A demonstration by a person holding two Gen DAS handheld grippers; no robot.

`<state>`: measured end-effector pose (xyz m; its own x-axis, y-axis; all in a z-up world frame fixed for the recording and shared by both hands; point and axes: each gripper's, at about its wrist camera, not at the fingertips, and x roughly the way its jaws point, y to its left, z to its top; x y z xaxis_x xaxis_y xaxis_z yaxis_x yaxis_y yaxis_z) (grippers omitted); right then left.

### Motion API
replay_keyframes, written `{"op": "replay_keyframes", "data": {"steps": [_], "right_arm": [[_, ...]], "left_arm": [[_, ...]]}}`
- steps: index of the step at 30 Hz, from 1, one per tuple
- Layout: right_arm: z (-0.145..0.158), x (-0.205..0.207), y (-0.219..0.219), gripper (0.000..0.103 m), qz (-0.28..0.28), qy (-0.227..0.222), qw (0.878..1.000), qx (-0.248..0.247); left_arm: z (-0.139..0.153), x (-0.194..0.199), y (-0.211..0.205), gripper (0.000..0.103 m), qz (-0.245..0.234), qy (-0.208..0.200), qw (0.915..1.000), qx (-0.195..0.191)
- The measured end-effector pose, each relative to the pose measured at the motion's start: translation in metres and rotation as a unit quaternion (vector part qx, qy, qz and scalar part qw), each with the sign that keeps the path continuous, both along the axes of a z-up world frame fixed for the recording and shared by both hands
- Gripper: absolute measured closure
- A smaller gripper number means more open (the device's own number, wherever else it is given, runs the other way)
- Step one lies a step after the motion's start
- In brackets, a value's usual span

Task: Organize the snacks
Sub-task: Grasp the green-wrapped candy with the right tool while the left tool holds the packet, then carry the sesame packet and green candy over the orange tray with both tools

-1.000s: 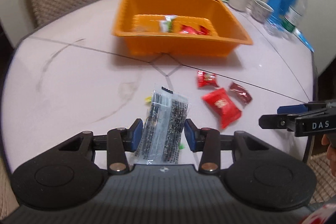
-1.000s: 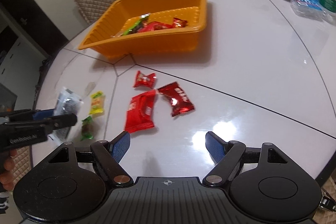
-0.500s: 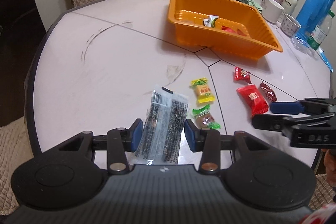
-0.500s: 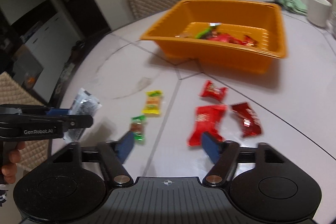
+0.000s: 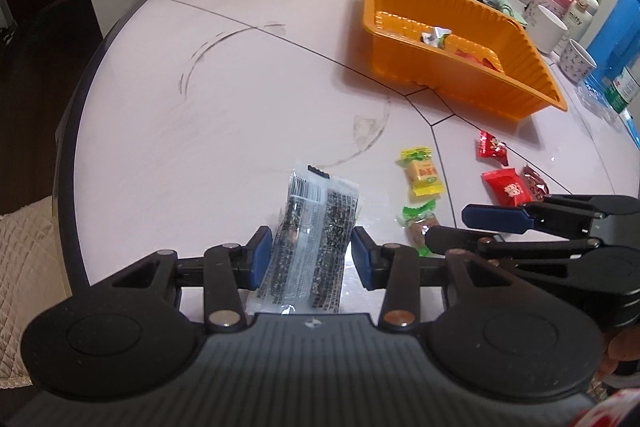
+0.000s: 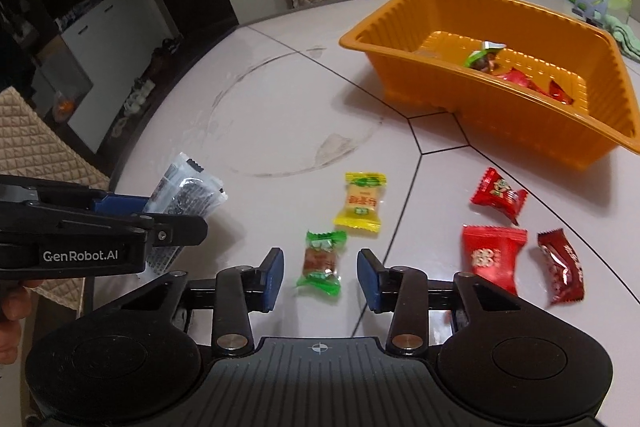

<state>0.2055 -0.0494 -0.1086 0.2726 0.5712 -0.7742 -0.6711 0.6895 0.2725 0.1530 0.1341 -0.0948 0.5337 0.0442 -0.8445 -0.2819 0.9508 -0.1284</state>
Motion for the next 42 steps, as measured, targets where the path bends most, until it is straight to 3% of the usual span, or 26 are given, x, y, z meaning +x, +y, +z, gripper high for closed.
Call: {"op": "replay_keyframes", "data": {"steps": [17, 24, 42], "right_arm": [[-0.015, -0.002, 0.019, 0.079, 0.011, -0.018, 0.999, -0.036], [-0.016, -0.003, 0.017, 0.080, 0.017, -0.020, 0.999, -0.032], [0.019, -0.002, -0.017, 0.081, -0.005, -0.029, 1.000, 0.008]], "left_arm": [[-0.002, -0.001, 0.008, 0.064, 0.010, 0.004, 0.9999, -0.006], [-0.001, -0.001, 0.007, 0.064, 0.011, 0.005, 0.9999, -0.005], [0.021, 0.004, -0.012, 0.064, -0.008, -0.016, 0.9998, 0.004]]}}
